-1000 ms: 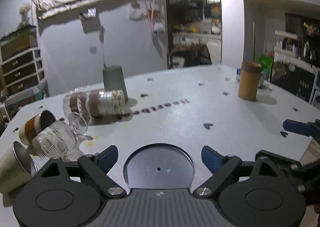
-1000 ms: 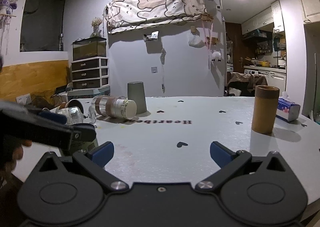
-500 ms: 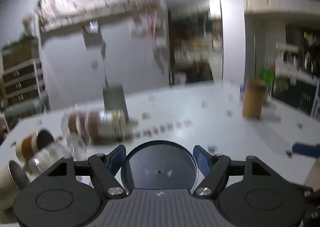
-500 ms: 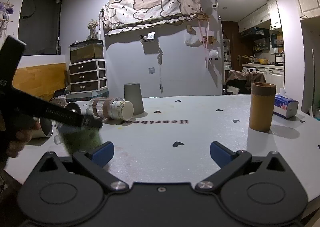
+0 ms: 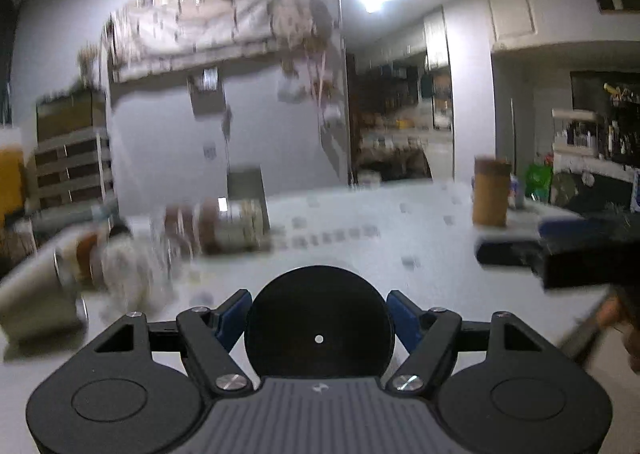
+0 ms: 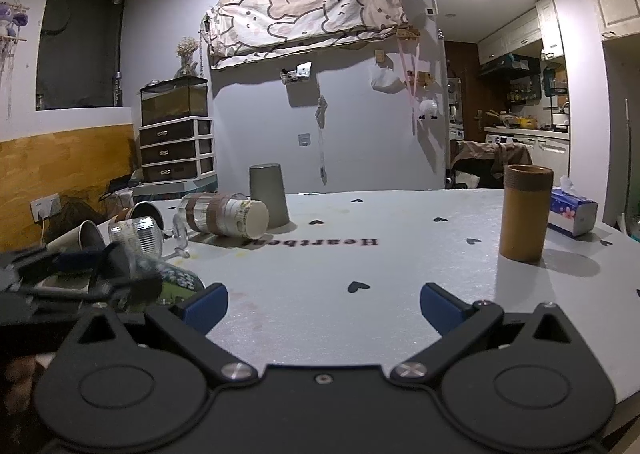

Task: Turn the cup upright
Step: 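Close the right tool on the tin's side while the left tool holds it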

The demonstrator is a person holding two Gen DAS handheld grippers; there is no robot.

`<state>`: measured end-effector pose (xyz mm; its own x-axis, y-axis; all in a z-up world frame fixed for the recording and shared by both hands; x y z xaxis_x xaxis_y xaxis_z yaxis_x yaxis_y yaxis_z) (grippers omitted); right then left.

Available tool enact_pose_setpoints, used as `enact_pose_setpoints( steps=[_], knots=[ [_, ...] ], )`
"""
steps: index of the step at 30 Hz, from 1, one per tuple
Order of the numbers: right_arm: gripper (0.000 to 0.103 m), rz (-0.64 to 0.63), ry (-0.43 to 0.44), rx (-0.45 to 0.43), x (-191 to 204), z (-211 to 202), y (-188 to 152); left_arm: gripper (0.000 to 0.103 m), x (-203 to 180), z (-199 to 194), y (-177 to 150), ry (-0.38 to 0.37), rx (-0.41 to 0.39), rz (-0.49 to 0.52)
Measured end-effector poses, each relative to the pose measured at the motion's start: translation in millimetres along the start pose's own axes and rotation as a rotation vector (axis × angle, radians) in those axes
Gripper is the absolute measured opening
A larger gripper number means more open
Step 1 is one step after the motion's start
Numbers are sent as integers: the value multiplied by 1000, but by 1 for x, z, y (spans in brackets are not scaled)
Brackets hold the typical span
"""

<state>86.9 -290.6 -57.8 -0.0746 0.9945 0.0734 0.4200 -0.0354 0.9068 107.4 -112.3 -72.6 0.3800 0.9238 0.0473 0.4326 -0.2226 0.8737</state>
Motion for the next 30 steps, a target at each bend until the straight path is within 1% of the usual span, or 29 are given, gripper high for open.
enact_pose_setpoints(
  steps=[4, 7, 9, 10, 12, 13, 14, 16, 18, 20, 21, 22, 24, 27, 30],
  knots=[
    [103, -12, 11, 6, 7, 2, 0, 74, 5, 3, -19, -28, 81, -37],
    [103, -10, 41, 28, 15, 7, 0, 74, 8, 1, -22, -26, 78, -53],
    [103, 16, 102, 68, 21, 14, 0, 74, 8, 1, -23, -25, 77, -55],
    [103, 40, 149, 95, 24, 18, 1, 74, 8, 1, -23, -25, 76, -56],
    [103, 111, 253, 177, 32, 30, 1, 74, 7, 0, -23, -26, 78, -56],
    [103, 156, 303, 227, 35, 38, 1, 74, 6, 0, -22, -27, 81, -54],
    [103, 223, 355, 296, 38, 48, 0, 74, 5, 0, -22, -29, 83, -51],
    [101, 330, 429, 397, 45, 65, -2, 74, 5, -1, -22, -34, 83, -50],
    [101, 438, 484, 488, 53, 81, -5, 74, 5, -2, -23, -38, 82, -49],
    [100, 530, 512, 576, 62, 95, -10, 74, 5, -3, -24, -41, 79, -49],
    [98, 558, 519, 610, 66, 98, -14, 74, 5, -4, -25, -42, 76, -47],
    [96, 580, 523, 637, 71, 102, -17, 74, 4, -5, -25, -43, 72, -43],
    [96, 607, 528, 684, 81, 109, -22, 74, 4, -6, -26, -47, 66, -33],
    [94, 645, 538, 703, 89, 113, -21, 74, 3, -8, -26, -60, 61, -20],
    [88, 683, 554, 739, 93, 117, -22, 74, 6, -9, -28, -49, 57, -22]
  ],
)
Point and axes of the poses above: each gripper's, at about its wrist camera, not at the fingertips, and z roughly the way its jaws point, x to its left, y to its top, the point moved 10 cm from there along z, roughly the way its jaws point, and after that the axes turned 9 degrees about x, right-handed, at the moved point
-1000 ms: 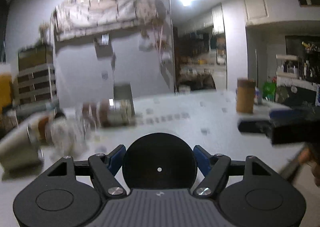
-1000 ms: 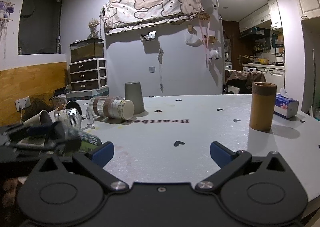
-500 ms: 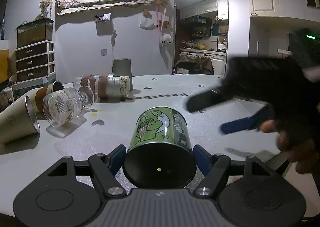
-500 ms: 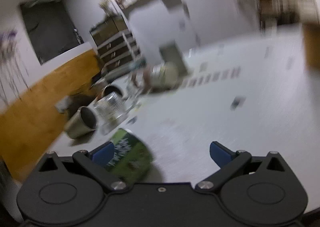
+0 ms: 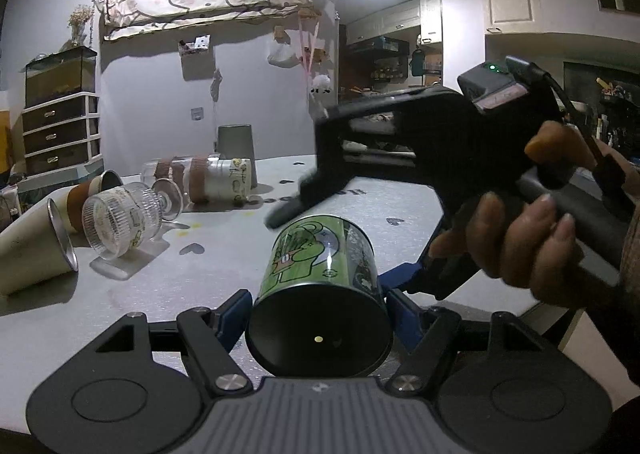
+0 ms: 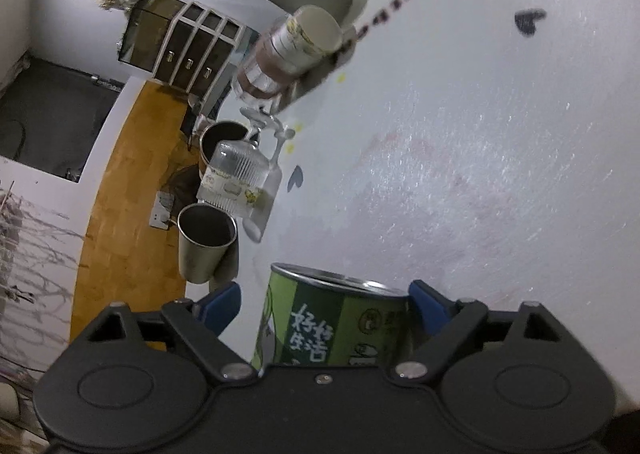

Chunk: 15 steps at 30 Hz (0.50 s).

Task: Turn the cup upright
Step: 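Close the right tool on the tin's side while the left tool holds it, then rotate the tin open end up with the right tool while the left tool releases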

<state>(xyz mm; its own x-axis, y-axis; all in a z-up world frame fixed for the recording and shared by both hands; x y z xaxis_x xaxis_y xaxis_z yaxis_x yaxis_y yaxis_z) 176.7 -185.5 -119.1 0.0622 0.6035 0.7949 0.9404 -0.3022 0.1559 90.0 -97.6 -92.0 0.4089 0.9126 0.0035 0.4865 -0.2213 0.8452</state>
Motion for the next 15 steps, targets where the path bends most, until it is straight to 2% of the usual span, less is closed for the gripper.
enact_pose_setpoints(
  steps=[1, 2, 5, 8, 9, 11, 15],
  knots=[
    [80, -2, -5, 10, 1, 1, 0, 74, 1, 0, 0, -7, -2, -4],
    [78, -7, -16, 15, 0, 2, 1, 74, 1, -1, 0, -12, -4, -1],
    [78, -12, -13, 32, -3, -3, 1, 74, -5, -1, 0, -19, -13, 17],
    [77, -77, -31, 15, 1, -14, 1, 75, -9, 1, 3, -42, -18, 20],
    [77, -110, -42, 5, 3, -20, 2, 78, -10, 2, 4, -46, -17, 22],
    [77, -183, -60, -21, 10, -29, 2, 90, -13, 3, 6, -52, -22, 22],
    [77, -340, -138, -152, 19, -58, 14, 90, -17, 3, 7, -63, -31, 23]
  ],
)
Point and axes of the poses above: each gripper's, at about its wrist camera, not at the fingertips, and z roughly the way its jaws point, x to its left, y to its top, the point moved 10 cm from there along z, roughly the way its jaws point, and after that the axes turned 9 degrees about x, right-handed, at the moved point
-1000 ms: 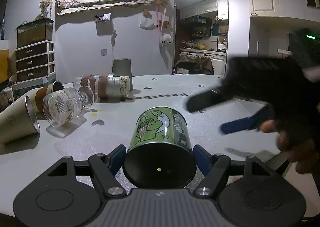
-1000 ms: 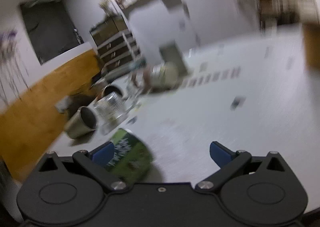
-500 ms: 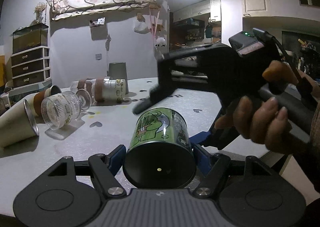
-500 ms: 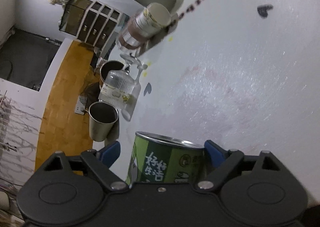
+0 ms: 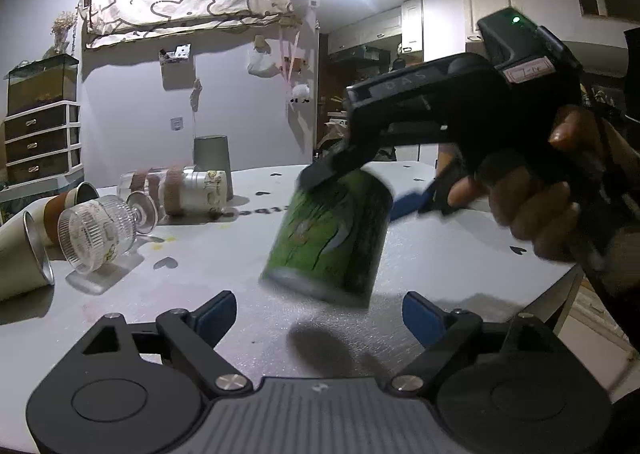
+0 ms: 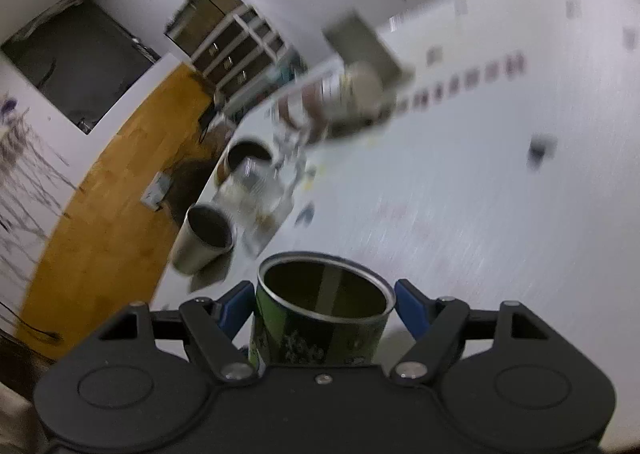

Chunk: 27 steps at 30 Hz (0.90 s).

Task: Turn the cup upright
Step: 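Rotate the tin open end up with the right tool while the left tool releases, then lower the tin beside the brown tube and open the right tool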

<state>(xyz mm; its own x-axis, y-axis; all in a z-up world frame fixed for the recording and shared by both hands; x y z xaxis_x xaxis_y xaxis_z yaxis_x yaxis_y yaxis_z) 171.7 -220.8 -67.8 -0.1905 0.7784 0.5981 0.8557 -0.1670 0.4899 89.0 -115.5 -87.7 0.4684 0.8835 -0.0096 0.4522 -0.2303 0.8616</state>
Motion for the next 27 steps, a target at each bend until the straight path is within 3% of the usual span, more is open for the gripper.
enact_pose_setpoints(
  steps=[3, 9, 12, 15, 20, 27],
  knots=[
    [77, -120, -127, -136, -12, -24, 23, 91, 3, 2, 0, 6, 4, -18],
    [77, -289, -531, -428, -69, -66, 85, 91, 11, 3, 1, 9, 0, -52],
    [77, -314, -684, -507, -104, -80, 117, 91, 12, 5, 0, 10, 6, -59],
    [77, -310, -789, -528, -135, -83, 144, 91, 12, 6, 0, 13, 10, -63],
    [77, -277, -850, -536, -169, -74, 172, 91, 15, 5, -1, 20, 9, -73],
    [77, -276, -954, -539, -182, -58, 182, 91, 20, 4, -4, 28, 15, -90]
  ],
)
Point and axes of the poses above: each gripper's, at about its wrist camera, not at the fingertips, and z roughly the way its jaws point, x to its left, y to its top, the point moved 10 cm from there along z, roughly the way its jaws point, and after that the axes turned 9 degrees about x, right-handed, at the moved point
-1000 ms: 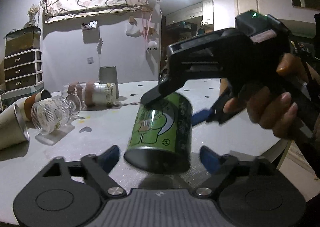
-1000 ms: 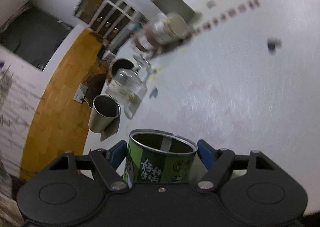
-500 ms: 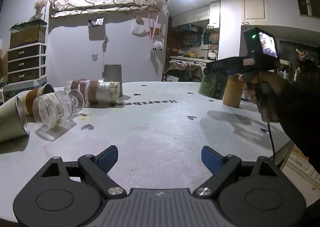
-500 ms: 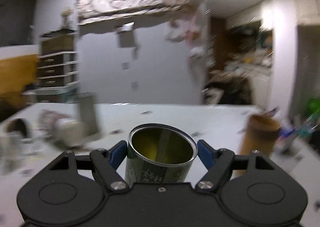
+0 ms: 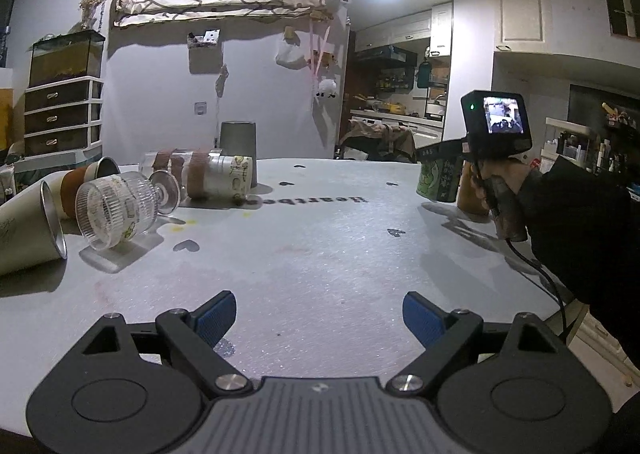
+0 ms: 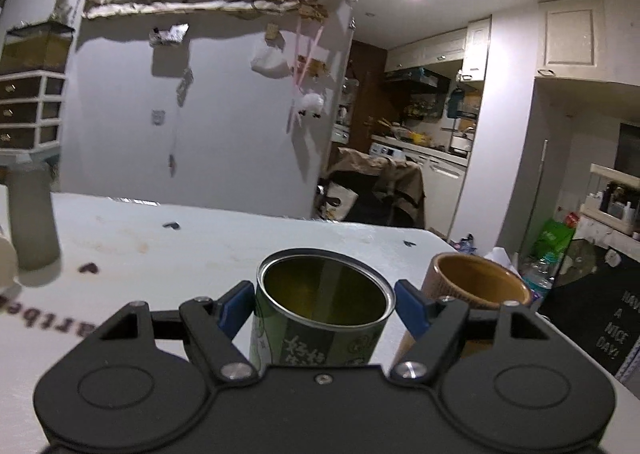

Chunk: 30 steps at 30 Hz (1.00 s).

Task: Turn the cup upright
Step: 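Lower the tin beside the brown tube and open the right tool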

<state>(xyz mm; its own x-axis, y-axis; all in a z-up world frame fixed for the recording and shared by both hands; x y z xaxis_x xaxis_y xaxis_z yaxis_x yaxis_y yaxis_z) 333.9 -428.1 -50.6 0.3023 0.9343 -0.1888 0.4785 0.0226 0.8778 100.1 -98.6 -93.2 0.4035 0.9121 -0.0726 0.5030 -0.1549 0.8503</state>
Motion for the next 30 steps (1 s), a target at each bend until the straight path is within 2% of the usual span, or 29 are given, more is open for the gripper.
enact_pose_setpoints(
  steps=[7, 11, 16, 22, 30],
  knots=[
    [78, -25, -48, 61, 2, 15, -17, 91, 2, 0, 1, 3, 0, -9],
    [86, -6, -47, 84, 2, 11, -19, 91, 3, 2, 4, 9, -1, -17],
    [89, 35, 44, 53, 2, -33, -17, 91, 7, 3, 17, 25, -20, -40],
    [91, 91, 144, -27, -3, -113, -26, 91, 5, 6, 39, 37, -47, -36],
    [93, 145, 202, -117, -16, -196, -54, 91, -5, 9, 63, 43, -87, -21]
  ],
)
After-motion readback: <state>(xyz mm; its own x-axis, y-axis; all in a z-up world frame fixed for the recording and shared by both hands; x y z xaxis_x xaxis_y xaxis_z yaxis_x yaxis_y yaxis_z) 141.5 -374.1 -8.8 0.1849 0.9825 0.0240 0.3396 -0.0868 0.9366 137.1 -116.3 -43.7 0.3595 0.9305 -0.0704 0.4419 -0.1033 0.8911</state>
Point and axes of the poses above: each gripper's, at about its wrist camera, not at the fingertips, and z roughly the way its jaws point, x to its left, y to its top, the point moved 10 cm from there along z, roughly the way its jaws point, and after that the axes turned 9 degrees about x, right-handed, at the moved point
